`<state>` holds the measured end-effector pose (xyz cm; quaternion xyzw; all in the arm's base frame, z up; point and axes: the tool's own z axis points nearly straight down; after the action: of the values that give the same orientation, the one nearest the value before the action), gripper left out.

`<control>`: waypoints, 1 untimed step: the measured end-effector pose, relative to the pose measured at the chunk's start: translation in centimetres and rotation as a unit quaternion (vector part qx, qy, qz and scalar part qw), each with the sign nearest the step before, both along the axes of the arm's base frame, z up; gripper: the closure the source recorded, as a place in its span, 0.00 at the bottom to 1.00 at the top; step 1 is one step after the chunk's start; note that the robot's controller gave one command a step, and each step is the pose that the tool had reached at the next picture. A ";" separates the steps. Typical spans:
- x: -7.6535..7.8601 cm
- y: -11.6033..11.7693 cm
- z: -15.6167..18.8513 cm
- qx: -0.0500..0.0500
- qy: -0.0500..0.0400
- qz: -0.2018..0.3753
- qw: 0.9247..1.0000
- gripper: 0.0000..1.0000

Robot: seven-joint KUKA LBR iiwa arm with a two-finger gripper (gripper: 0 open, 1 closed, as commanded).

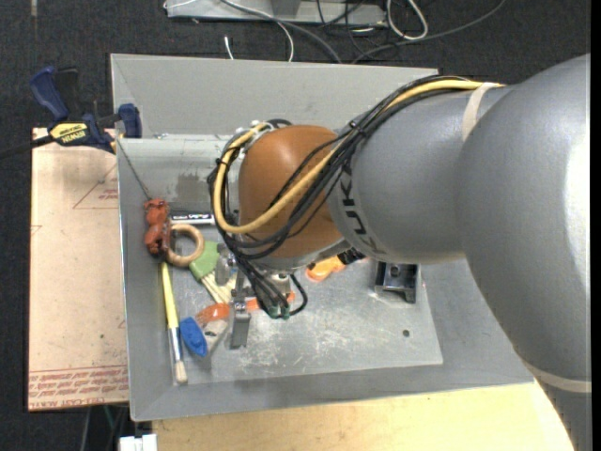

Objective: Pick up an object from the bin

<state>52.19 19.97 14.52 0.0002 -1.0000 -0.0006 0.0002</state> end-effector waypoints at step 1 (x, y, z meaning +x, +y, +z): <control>1.6 -3.5 -4.4 0.002 -0.004 0.072 0.997 0.00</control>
Offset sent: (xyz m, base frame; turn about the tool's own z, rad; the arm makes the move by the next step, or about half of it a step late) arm 0.0320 -0.0737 -0.0752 -0.1216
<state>53.77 16.50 10.07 0.0727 -0.9973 -0.0025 -0.0034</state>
